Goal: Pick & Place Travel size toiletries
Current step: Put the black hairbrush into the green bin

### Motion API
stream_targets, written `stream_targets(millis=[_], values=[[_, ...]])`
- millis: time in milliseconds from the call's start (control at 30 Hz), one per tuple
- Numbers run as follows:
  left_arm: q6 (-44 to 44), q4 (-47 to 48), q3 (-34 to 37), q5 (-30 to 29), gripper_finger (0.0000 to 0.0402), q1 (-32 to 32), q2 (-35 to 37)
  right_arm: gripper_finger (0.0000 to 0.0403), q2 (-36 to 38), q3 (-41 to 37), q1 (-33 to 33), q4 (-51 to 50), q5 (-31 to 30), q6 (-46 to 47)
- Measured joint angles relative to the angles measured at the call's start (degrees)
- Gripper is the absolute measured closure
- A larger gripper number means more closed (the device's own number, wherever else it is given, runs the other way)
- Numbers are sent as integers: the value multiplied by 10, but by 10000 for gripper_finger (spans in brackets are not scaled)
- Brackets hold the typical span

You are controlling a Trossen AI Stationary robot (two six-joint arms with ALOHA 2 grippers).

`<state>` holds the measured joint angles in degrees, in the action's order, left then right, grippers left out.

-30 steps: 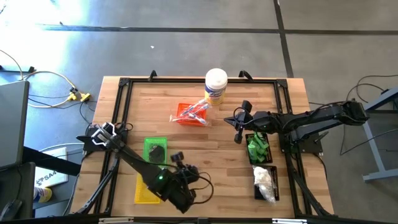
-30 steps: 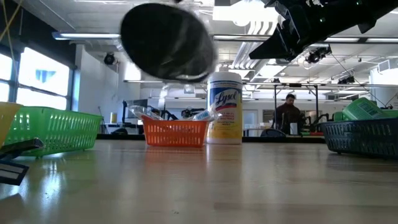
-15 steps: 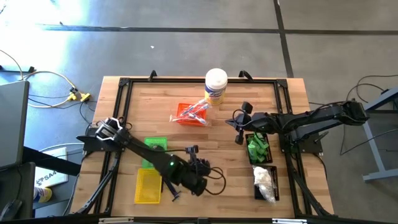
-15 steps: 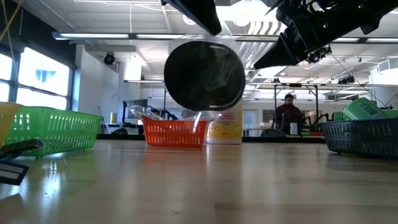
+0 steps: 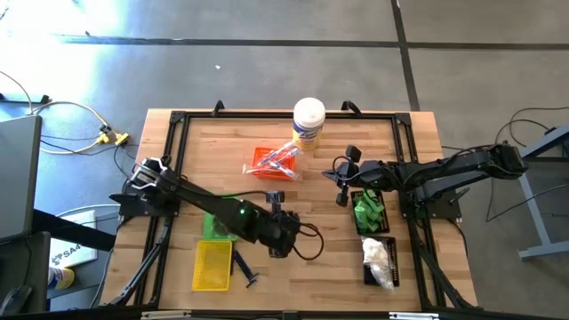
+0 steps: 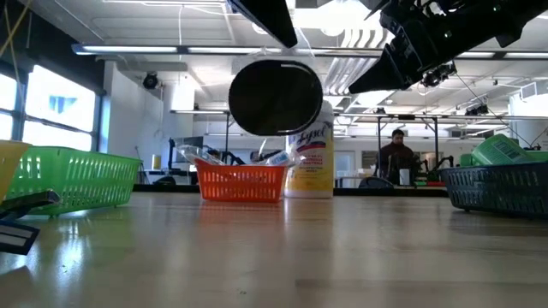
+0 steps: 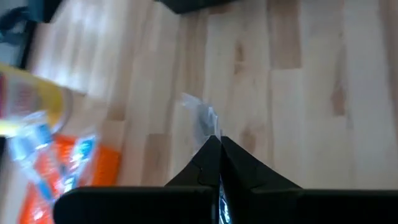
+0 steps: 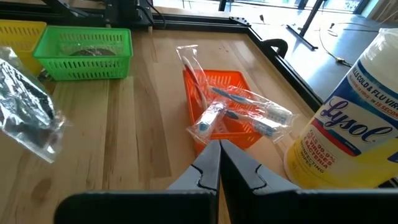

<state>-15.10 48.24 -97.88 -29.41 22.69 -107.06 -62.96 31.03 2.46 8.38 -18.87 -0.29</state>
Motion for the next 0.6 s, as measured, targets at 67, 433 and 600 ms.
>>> stream_targets(millis=[67,433,600], values=[[23,-47,29,27,401,-9,7,400,0,0,0,0,0,0],[103,-237,195,181,401,-75,68,400,0,0,0,-1,0,0],[152,-237,216,205,401,-100,112,400,0,1,0,7,-1,0]])
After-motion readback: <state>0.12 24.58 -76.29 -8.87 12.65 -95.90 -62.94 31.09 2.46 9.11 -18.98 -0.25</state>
